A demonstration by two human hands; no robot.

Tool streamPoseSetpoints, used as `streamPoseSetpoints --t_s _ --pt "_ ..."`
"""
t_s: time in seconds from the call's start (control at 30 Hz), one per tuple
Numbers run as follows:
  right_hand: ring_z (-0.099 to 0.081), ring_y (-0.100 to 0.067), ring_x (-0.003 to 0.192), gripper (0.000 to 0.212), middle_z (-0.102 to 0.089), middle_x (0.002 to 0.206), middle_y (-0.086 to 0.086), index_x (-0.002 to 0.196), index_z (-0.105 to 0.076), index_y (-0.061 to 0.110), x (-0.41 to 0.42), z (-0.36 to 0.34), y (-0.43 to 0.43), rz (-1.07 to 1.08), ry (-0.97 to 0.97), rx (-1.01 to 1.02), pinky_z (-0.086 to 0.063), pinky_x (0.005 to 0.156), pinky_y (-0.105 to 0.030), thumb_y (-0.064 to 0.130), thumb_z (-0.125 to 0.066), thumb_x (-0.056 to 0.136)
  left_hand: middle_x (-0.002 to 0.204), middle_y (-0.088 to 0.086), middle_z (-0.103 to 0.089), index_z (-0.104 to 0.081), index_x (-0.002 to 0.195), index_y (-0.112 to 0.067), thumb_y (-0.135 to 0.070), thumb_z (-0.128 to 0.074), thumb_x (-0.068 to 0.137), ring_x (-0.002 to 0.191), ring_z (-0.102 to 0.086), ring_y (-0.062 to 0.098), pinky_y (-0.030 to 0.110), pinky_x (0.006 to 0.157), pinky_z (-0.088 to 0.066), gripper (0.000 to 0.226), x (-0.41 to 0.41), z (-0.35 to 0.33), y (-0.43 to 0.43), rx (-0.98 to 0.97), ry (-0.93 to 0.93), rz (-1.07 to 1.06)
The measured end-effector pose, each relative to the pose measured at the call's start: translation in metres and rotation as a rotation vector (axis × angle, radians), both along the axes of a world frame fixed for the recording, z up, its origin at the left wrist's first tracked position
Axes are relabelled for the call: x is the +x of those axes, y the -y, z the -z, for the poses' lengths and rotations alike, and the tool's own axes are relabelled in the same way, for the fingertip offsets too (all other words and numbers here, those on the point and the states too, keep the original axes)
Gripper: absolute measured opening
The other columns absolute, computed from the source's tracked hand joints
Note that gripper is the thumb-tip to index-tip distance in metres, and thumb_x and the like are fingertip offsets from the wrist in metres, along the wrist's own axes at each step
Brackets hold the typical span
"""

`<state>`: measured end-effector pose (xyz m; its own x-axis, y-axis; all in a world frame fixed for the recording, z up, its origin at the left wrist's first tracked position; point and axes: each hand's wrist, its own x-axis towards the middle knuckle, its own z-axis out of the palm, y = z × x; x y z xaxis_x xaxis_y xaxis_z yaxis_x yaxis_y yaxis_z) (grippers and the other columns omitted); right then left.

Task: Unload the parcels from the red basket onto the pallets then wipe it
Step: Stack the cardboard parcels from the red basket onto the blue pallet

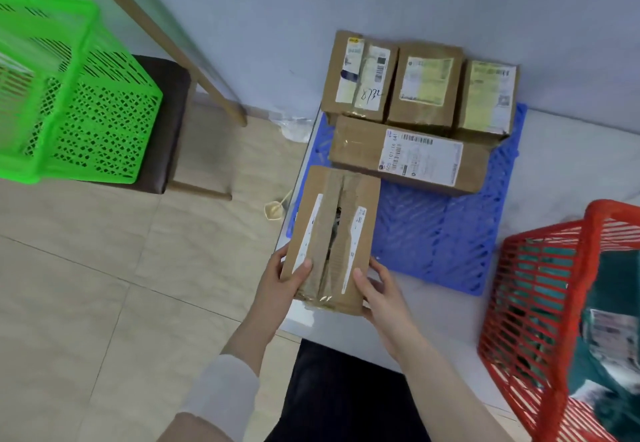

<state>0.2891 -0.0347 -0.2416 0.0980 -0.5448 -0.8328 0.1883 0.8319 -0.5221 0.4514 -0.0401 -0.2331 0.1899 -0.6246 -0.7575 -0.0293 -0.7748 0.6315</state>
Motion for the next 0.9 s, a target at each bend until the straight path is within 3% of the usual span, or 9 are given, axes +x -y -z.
streamPoseSetpoints --t_s 0.27,0.5,0.63,0.73,0.83,0.9 --pt "-0.062 -0.012 0.107 0.065 -0.063 0.119 0.000 0.137 -0.039 0.028 -0.003 -0.016 0.024 0.012 0.000 -0.069 -0.048 0.097 -0.042 0.039 -0.063 0.077 0.109 -0.010 -0.060 -0.047 0.124 -0.030 -0.028 -0.061 0.086 0.095 -0.062 0.003 0.014 0.068 -0.051 0.041 0.002 -0.018 0.027 -0.102 -0.021 -0.010" --pt "-0.059 -0.015 0.111 0.052 -0.061 0.122 -0.001 0.135 -0.040 0.029 -0.008 -0.011 0.056 0.056 -0.022 -0.141 -0.050 0.095 -0.038 0.030 -0.060 0.086 0.110 -0.010 -0.060 -0.046 0.125 -0.029 -0.028 -0.061 0.086 0.095 -0.062 0.004 0.014 0.071 -0.051 0.042 -0.006 -0.017 0.064 -0.159 -0.051 0.013" --pt "-0.059 -0.017 0.111 0.054 -0.062 0.120 -0.002 0.134 -0.042 0.032 -0.009 -0.003 0.051 -0.018 -0.023 -0.133 -0.051 0.092 -0.037 0.032 -0.063 0.084 0.112 -0.006 -0.061 -0.046 0.123 -0.029 -0.030 -0.061 0.085 0.098 -0.063 0.009 0.023 0.078 -0.052 0.041 0.000 -0.006 0.046 -0.117 -0.093 -0.020" --pt "-0.058 -0.019 0.113 0.051 -0.062 0.121 -0.004 0.131 -0.047 0.034 -0.012 0.003 0.043 -0.098 -0.029 -0.117 -0.051 0.094 -0.040 0.031 -0.065 0.083 0.118 -0.001 -0.061 -0.041 0.130 -0.028 -0.041 -0.069 0.076 0.101 -0.064 0.012 0.028 0.081 -0.052 0.061 0.005 0.003 0.018 -0.030 -0.147 -0.060" --pt "-0.058 -0.017 0.113 0.053 -0.060 0.124 -0.001 0.134 -0.045 0.028 -0.016 0.008 0.037 -0.135 -0.033 -0.107 -0.050 0.092 -0.031 0.026 -0.063 0.085 0.118 0.002 -0.062 -0.040 0.131 -0.029 -0.039 -0.071 0.068 0.102 -0.065 0.017 0.039 0.086 -0.054 0.071 0.002 0.012 0.003 0.024 -0.193 -0.131" --pt "-0.059 -0.016 0.112 0.054 -0.060 0.124 0.000 0.135 -0.044 0.024 -0.019 0.009 0.030 -0.112 -0.017 -0.074 -0.049 0.095 -0.032 0.024 -0.064 0.085 0.118 0.001 -0.062 -0.039 0.130 -0.031 -0.036 -0.070 0.067 0.104 -0.064 0.021 0.046 0.089 -0.052 0.070 -0.005 0.016 -0.004 0.035 -0.227 -0.173"
